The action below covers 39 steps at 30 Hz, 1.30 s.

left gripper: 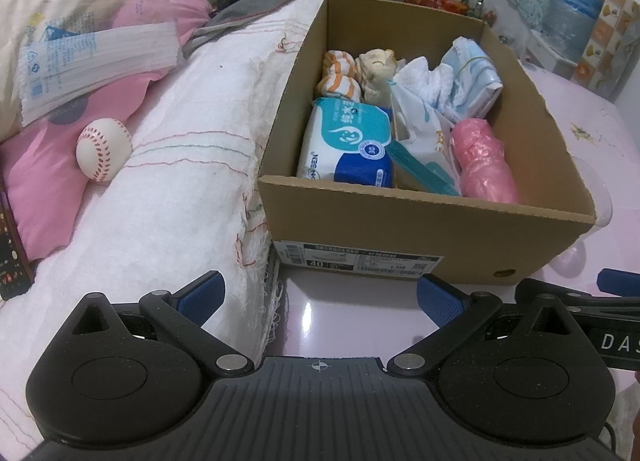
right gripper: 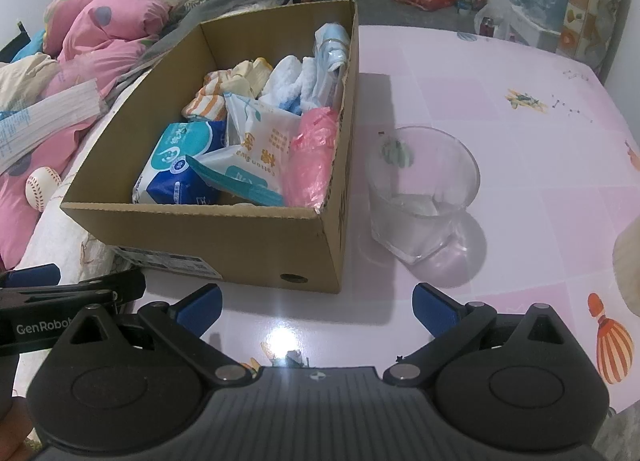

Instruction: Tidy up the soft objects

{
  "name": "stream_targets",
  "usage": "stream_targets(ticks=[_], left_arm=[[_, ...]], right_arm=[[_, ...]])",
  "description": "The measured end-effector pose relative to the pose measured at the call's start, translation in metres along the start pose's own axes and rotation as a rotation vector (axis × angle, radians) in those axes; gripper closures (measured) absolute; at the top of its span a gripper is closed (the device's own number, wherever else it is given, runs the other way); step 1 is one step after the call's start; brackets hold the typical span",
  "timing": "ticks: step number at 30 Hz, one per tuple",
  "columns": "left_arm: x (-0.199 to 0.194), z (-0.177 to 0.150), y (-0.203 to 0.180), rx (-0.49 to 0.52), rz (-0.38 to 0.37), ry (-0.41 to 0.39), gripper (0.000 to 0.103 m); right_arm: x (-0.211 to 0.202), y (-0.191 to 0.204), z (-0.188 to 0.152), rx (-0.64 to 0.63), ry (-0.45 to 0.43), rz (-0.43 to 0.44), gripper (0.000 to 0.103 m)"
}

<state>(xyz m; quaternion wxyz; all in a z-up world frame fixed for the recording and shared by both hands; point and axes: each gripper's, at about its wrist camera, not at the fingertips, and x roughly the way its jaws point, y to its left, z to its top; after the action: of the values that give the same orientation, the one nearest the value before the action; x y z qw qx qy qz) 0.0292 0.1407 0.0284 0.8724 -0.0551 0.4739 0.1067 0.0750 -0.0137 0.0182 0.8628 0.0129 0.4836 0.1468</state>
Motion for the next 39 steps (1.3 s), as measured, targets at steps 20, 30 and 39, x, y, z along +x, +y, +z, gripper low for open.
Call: stream_targets(ticks=[20, 30, 39], left_arm=[[-0.0014, 0.0011, 0.0015, -0.001, 0.001, -0.006, 0.0], [-0.0022, 0.0007, 0.0025, -0.004, 0.0, -0.008, 0.0], [-0.0024, 0.0004, 0.0027, -0.004, -0.001, -0.009, 0.0]], right_arm=[[-0.0025, 0.0018, 0.0012, -0.004, -0.011, -0.001, 0.032], [-0.0028, 0.0022, 0.0013, -0.005, -0.013, -0.001, 0.032], [-0.0028, 0.0026, 0.0014, -0.004, -0.012, -0.001, 0.032]])
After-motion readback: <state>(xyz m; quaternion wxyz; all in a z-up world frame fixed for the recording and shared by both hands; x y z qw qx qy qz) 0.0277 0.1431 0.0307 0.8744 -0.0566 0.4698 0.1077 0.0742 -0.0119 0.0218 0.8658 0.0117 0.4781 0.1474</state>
